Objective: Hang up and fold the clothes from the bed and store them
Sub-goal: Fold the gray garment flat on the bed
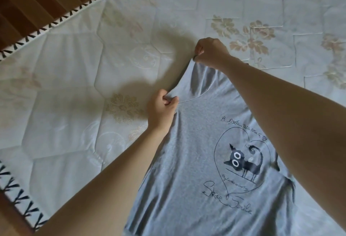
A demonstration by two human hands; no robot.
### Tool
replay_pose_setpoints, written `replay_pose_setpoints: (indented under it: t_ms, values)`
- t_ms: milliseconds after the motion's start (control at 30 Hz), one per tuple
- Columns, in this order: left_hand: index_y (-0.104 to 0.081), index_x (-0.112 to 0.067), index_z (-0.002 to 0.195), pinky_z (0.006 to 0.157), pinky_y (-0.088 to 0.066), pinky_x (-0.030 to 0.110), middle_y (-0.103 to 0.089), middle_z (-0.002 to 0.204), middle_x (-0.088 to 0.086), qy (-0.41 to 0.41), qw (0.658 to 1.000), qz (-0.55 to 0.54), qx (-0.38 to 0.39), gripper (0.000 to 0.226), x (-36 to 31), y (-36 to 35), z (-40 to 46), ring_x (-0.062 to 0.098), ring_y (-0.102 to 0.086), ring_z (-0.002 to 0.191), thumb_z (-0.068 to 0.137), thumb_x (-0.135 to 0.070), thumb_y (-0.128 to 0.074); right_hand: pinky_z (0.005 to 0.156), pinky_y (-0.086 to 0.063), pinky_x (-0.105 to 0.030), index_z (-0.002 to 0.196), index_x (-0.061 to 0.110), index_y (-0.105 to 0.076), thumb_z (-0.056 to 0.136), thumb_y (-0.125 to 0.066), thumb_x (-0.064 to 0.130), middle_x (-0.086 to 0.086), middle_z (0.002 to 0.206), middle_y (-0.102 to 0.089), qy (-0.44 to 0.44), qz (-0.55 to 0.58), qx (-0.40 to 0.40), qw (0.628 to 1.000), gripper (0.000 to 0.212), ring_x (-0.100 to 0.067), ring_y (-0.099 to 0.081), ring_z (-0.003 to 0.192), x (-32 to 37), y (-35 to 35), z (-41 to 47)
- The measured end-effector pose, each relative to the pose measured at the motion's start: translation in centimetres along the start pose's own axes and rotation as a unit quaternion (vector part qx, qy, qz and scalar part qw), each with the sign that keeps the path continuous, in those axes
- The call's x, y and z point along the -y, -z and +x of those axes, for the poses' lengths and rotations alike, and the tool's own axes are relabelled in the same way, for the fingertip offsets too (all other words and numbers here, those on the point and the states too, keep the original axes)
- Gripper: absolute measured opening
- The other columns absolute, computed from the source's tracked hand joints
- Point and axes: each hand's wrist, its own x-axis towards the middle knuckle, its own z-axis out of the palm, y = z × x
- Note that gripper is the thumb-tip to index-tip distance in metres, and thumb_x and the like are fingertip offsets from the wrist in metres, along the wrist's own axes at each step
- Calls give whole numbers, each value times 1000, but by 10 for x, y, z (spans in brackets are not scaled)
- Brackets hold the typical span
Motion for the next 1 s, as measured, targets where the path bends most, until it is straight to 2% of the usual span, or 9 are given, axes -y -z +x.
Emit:
replay_pose_setpoints:
  t_ms: [133, 233, 433, 533, 600, 700, 833, 933, 1000]
  values:
    - [-53, -17, 95, 68, -46, 22, -55, 73, -10, 1, 999, -9, -42, 21, 0, 0, 1, -4, -55, 61, 85, -6, -68, 74, -49, -29, 99, 22, -63, 88, -64, 25, 0, 106, -66, -11, 11, -21, 1000, 12, -19, -60, 96, 6, -15, 10]
    - [-56, -12, 112, 76, -52, 29, -58, 81, -11, 13, 998, -21, -53, 31, 0, 0, 2, -4, -58, 68, 85, -10, -71, 59, -37, -22, 101, 21, -68, 89, -60, 17, 1, 102, -64, -31, 36, -48, 998, 15, -18, -59, 92, 9, -22, 11]
    - [-55, -25, 113, 73, -50, 27, -65, 88, -16, 0, 998, 54, 16, 49, -17, -8, -6, 3, -62, 82, 74, -41, -81, 60, -45, -21, 76, 26, -68, 84, -50, 3, 7, 81, -64, -58, 162, -67, 983, 31, -9, -56, 72, 2, -3, 3]
    - [-53, -30, 102, 63, -42, 21, -63, 79, -15, -33, 992, 123, 18, 42, -19, -15, -12, 5, -61, 77, 72, -27, -83, 51, -42, -14, 72, 22, -61, 86, -51, -3, 7, 70, -58, -64, 236, -63, 968, 30, -3, -52, 59, -16, 16, -6]
    - [-61, -25, 96, 61, -42, 22, -62, 75, -14, -65, 990, 122, -6, 28, -14, -20, -16, 8, -60, 74, 76, -15, -78, 47, -43, -12, 90, 16, -66, 88, -59, 2, 3, 74, -63, -70, 253, -15, 965, 16, -4, -55, 55, -26, 19, -14]
    - [-64, -15, 88, 65, -43, 22, -61, 74, -9, -91, 991, 98, -26, 15, -6, -23, -18, 12, -58, 69, 79, -10, -74, 53, -48, -17, 116, 13, -65, 88, -67, 8, -2, 87, -69, -28, 249, 79, 965, 28, -6, -59, 58, -31, 14, -22]
    - [-47, -21, 70, 63, -41, 32, -51, 61, -8, -73, 992, 76, -65, 27, 0, -19, -15, 11, -47, 56, 86, -20, -68, 60, -50, -15, 103, 21, -70, 85, -64, 4, -1, 96, -70, 19, 219, 79, 972, 26, -5, -63, 72, -15, 5, -21]
    - [-44, -25, 69, 62, -44, 23, -50, 62, -10, -25, 997, 0, -72, 32, -2, -13, -12, 0, -47, 54, 89, -15, -67, 92, -51, -27, 102, 25, -72, 82, -69, 11, 7, 104, -69, 50, 113, 84, 989, 25, -14, -62, 102, -3, -2, -15]
    - [-49, -19, 73, 59, -39, 12, -51, 65, -8, -11, 997, -13, -69, 25, -3, -10, -11, -2, -48, 56, 90, -15, -66, 96, -48, -33, 107, 25, -70, 81, -75, 21, 6, 110, -67, 72, 34, 97, 992, 27, -17, -59, 108, 3, -8, -14]
